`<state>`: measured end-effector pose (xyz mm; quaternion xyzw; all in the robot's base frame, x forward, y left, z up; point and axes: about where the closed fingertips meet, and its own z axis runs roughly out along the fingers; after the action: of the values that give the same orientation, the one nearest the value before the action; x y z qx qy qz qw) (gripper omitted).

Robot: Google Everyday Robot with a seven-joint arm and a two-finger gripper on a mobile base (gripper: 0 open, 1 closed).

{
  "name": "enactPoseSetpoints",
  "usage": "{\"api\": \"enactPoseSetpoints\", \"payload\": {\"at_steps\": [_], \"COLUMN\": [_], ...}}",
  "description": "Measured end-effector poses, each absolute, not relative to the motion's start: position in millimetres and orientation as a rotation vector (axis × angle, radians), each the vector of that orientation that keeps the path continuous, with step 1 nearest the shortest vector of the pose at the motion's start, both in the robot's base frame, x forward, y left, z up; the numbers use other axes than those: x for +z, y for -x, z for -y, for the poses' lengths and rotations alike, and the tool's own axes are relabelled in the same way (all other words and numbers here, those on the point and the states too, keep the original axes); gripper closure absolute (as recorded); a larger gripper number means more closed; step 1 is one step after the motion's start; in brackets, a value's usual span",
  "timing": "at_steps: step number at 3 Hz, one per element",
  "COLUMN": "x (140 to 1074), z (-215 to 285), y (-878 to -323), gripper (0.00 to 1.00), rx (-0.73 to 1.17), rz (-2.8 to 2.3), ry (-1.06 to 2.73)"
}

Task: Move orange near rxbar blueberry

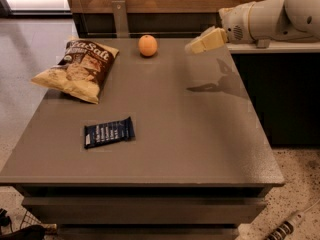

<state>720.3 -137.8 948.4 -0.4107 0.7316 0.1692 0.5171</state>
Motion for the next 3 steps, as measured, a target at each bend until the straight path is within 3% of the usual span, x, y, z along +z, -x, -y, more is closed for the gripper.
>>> {"api": "enactPoseSetpoints", "payload": {"at_steps": [3], "x": [922.5], "z": [108.0], "y": [-772.4], "gripper": [0.00], "rx": [0.490], "rz": [-1.714], "ry": [0.919]}}
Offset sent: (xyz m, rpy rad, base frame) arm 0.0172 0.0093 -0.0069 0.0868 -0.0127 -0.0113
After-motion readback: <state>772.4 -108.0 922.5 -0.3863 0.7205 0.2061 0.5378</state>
